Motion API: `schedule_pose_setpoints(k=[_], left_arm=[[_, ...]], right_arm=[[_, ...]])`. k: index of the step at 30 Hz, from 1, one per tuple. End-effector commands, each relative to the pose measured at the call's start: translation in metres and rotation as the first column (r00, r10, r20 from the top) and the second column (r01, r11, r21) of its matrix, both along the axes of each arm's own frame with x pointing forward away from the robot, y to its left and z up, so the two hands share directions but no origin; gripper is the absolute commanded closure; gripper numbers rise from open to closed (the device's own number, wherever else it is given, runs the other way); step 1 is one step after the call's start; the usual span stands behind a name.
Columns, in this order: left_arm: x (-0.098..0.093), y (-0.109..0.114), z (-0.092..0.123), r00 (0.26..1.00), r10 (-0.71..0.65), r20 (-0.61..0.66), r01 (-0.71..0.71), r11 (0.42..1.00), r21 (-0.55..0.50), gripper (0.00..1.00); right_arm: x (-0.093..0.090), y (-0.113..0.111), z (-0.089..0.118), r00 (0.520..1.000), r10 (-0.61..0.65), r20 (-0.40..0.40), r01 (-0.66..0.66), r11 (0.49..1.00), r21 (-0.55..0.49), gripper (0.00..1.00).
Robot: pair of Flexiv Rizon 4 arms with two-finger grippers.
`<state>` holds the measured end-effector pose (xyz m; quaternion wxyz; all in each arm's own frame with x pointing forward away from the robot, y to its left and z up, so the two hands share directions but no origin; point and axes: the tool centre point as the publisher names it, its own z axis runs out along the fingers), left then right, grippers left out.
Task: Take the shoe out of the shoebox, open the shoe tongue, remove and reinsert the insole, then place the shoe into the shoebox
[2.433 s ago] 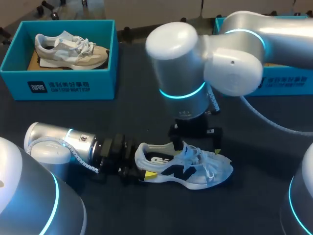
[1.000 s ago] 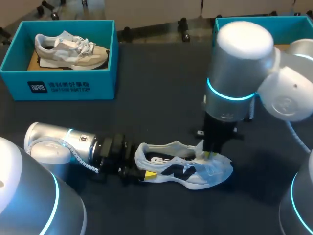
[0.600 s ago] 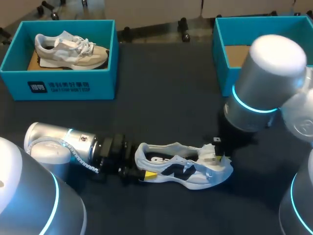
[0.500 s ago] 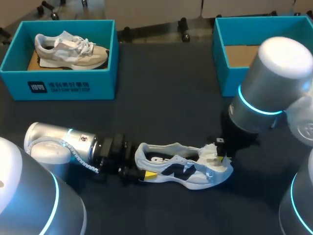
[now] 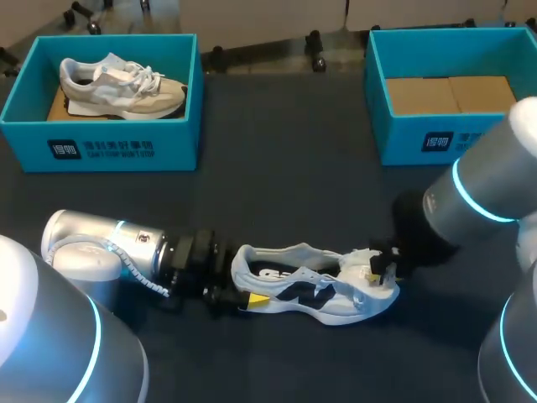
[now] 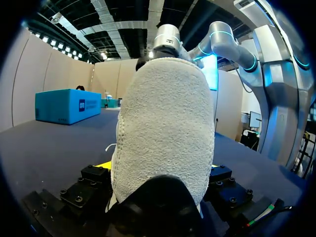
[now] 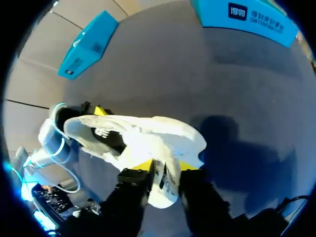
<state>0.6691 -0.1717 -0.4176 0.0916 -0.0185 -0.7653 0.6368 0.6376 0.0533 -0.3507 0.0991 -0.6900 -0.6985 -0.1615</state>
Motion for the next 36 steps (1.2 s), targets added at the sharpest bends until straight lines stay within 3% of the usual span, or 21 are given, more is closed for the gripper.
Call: schedule_pose_setpoints(k=[1,13,17,21,22,24,29,31,34,36], left_arm=[[0.001,0.000,-0.005,1.000,0.000,-0.001,0.000,1.000,0.002,1.00],[0.001,0.000,-0.005,1.000,0.000,-0.001,0.000,1.000,0.002,1.00],[0.001,0.000,-0.005,1.000,0.000,-0.001,0.000,1.000,0.002,1.00],[0.001,0.000,-0.005,1.000,0.000,-0.001,0.000,1.000,0.002,1.00],[0.001,0.000,-0.005,1.000,0.000,-0.001,0.000,1.000,0.002,1.00],[0.001,0.000,-0.005,1.000,0.000,-0.001,0.000,1.000,0.002,1.00],[0.001,0.000,-0.005,1.000,0.000,-0.001,0.000,1.000,0.002,1.00],[0.001,0.000,-0.005,1.000,0.000,-0.001,0.000,1.000,0.002,1.00],[0.001,0.000,-0.005,1.000,0.000,-0.001,0.000,1.000,0.002,1.00],[0.001,0.000,-0.005,1.000,0.000,-0.001,0.000,1.000,0.002,1.00]], right_arm=[[-0.005,-0.009,0.029,1.000,0.009,-0.022,-0.008,0.999,0.050,0.00],[-0.003,0.009,0.113,0.989,0.088,-0.119,-0.107,0.982,-0.159,0.00],[0.010,0.027,0.141,0.970,0.166,-0.175,-0.208,0.944,-0.257,0.00],[0.027,0.053,0.164,0.924,0.306,-0.230,-0.372,0.861,-0.347,0.00],[0.031,0.059,0.167,0.905,0.342,-0.252,-0.416,0.832,-0.366,0.21],[0.038,0.071,0.171,0.857,0.447,-0.257,-0.516,0.762,-0.392,1.00],[0.046,0.089,0.169,0.700,0.663,-0.266,-0.703,0.572,-0.423,1.00],[0.047,0.092,0.164,0.592,0.762,-0.264,-0.781,0.461,-0.421,1.00],[0.044,0.095,0.156,0.415,0.892,-0.177,-0.821,0.283,-0.496,1.00],[0.044,0.095,0.156,0.415,0.892,-0.177,-0.821,0.283,-0.496,1.00]])
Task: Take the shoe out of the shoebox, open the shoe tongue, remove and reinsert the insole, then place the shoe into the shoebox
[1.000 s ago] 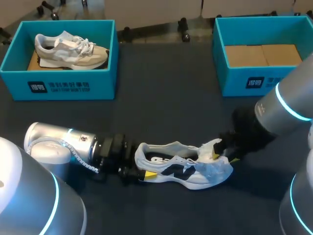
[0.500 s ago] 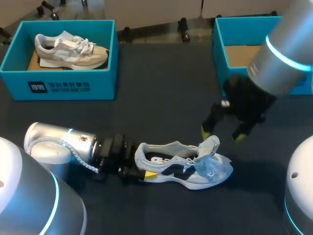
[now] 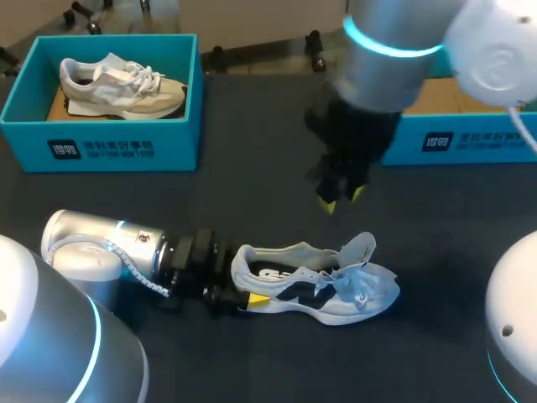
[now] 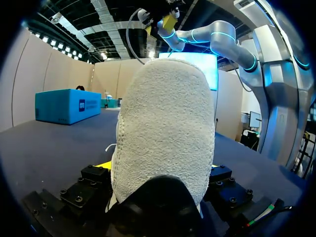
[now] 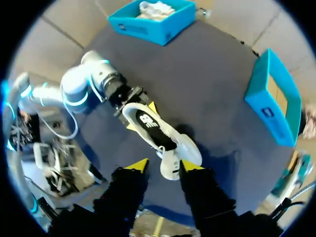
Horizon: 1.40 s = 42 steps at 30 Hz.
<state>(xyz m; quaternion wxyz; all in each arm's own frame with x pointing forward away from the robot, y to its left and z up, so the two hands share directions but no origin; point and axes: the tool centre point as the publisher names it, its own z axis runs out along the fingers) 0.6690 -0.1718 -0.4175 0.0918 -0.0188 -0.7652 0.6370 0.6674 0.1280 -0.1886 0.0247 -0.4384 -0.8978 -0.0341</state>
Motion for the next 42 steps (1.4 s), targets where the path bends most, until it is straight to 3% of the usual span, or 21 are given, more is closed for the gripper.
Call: schedule_pose_setpoints(k=[1,10,12,20,24,27,28,42], left_arm=[[0.002,0.000,-0.005,1.000,0.001,-0.001,-0.001,1.000,0.002,1.00],[0.002,0.000,-0.005,1.000,0.001,-0.001,-0.001,1.000,0.002,1.00],[0.002,0.000,-0.005,1.000,0.001,-0.001,-0.001,1.000,0.002,1.00],[0.002,0.000,-0.005,1.000,0.001,-0.001,-0.001,1.000,0.002,1.00],[0.002,0.000,-0.005,1.000,0.001,-0.001,-0.001,1.000,0.002,1.00],[0.002,0.000,-0.005,1.000,0.001,-0.001,-0.001,1.000,0.002,1.00],[0.002,0.000,-0.005,1.000,0.001,-0.001,-0.001,1.000,0.002,1.00],[0.002,0.000,-0.005,1.000,0.001,-0.001,-0.001,1.000,0.002,1.00]], right_arm=[[0.014,0.020,-0.006,0.864,0.502,0.029,-0.478,0.839,-0.260,1.00],[0.014,0.020,-0.006,0.864,0.502,0.029,-0.478,0.839,-0.260,1.00],[0.017,0.026,-0.020,0.819,0.573,0.044,-0.545,0.799,-0.255,1.00],[0.006,0.051,-0.055,0.735,0.663,0.143,-0.618,0.741,-0.261,1.00],[0.005,0.065,-0.073,0.716,0.682,0.151,-0.637,0.726,-0.257,1.00],[0.005,0.068,-0.086,0.722,0.680,0.128,-0.643,0.728,-0.238,1.00],[0.004,0.065,-0.092,0.744,0.658,0.115,-0.630,0.748,-0.208,1.00],[0.007,0.069,-0.095,0.737,0.670,0.094,-0.643,0.737,-0.209,1.00]])
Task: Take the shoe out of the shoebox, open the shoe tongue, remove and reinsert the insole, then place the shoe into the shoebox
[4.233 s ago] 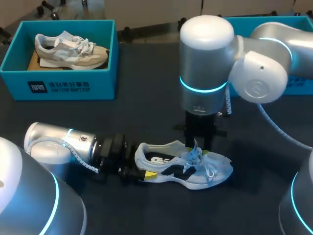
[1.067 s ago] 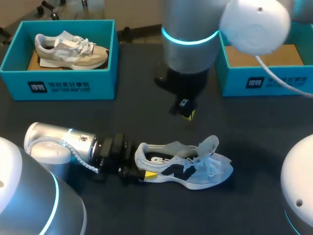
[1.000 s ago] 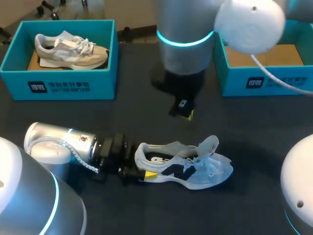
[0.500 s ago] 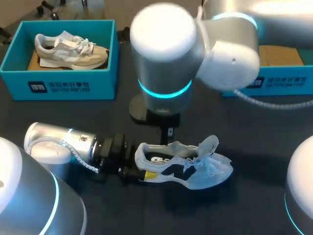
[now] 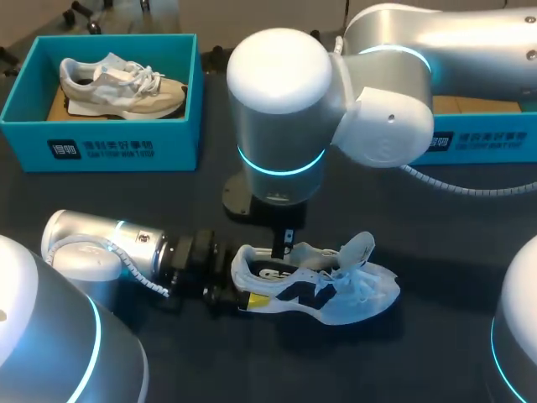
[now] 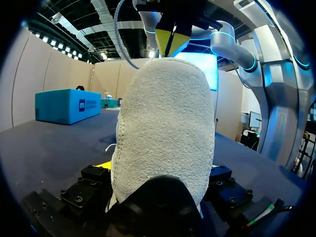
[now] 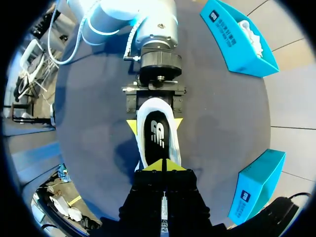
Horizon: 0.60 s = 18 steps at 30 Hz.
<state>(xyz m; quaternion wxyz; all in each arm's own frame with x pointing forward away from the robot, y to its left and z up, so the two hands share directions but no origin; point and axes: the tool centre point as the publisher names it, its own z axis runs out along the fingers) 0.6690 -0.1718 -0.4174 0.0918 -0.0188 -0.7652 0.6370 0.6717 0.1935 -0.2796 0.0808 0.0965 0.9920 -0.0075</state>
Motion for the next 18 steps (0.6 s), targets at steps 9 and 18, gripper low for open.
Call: schedule_pose_setpoints(k=[9,18], left_arm=[[0.002,0.000,-0.005,1.000,0.001,-0.001,-0.001,1.000,0.002,1.00],[0.002,0.000,-0.005,1.000,0.001,-0.001,-0.001,1.000,0.002,1.00]], right_arm=[[0.008,0.020,-0.048,0.998,0.056,-0.020,-0.056,0.998,-0.007,1.00],[0.003,0.020,-0.074,0.998,0.053,-0.021,-0.053,0.998,0.015,1.00]])
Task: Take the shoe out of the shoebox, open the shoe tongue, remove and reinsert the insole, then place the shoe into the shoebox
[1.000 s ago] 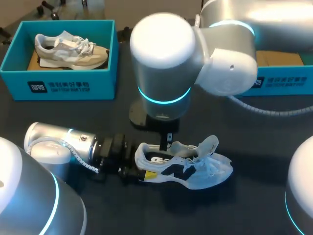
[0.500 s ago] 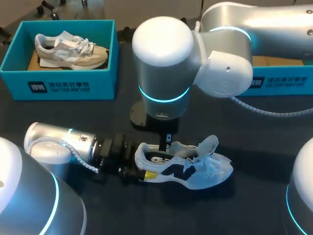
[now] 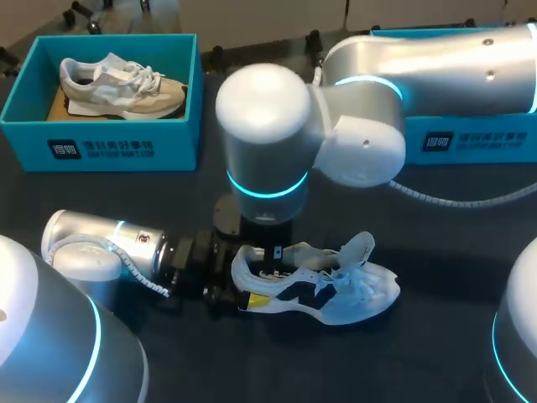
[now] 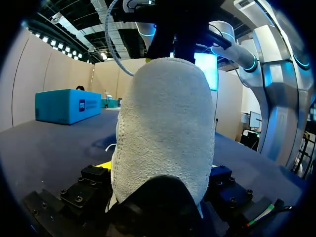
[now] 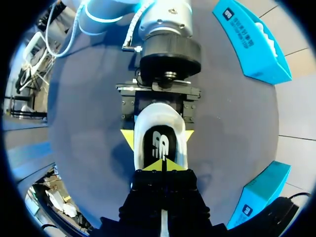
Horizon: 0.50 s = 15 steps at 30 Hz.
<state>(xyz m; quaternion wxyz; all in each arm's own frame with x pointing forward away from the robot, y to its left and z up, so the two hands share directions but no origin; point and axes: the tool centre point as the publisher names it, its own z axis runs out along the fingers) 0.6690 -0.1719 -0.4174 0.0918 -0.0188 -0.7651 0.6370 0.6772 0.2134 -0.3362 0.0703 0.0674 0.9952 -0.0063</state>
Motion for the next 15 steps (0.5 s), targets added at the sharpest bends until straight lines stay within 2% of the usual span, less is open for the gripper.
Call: schedule_pose_setpoints(k=[1,10,15], left_arm=[[0.002,0.000,-0.005,1.000,0.001,-0.001,-0.001,1.000,0.002,1.00],[0.002,0.000,-0.005,1.000,0.001,-0.001,-0.001,1.000,0.002,1.00],[0.002,0.000,-0.005,1.000,0.001,-0.001,-0.001,1.000,0.002,1.00]], right_arm=[[-0.003,0.000,-0.019,1.000,-0.004,0.000,0.004,1.000,0.013,1.00],[-0.009,-0.006,-0.012,1.000,-0.025,-0.007,0.025,1.000,-0.013,1.00],[-0.008,-0.015,-0.017,0.999,-0.036,-0.006,0.036,0.999,-0.023,1.00]])
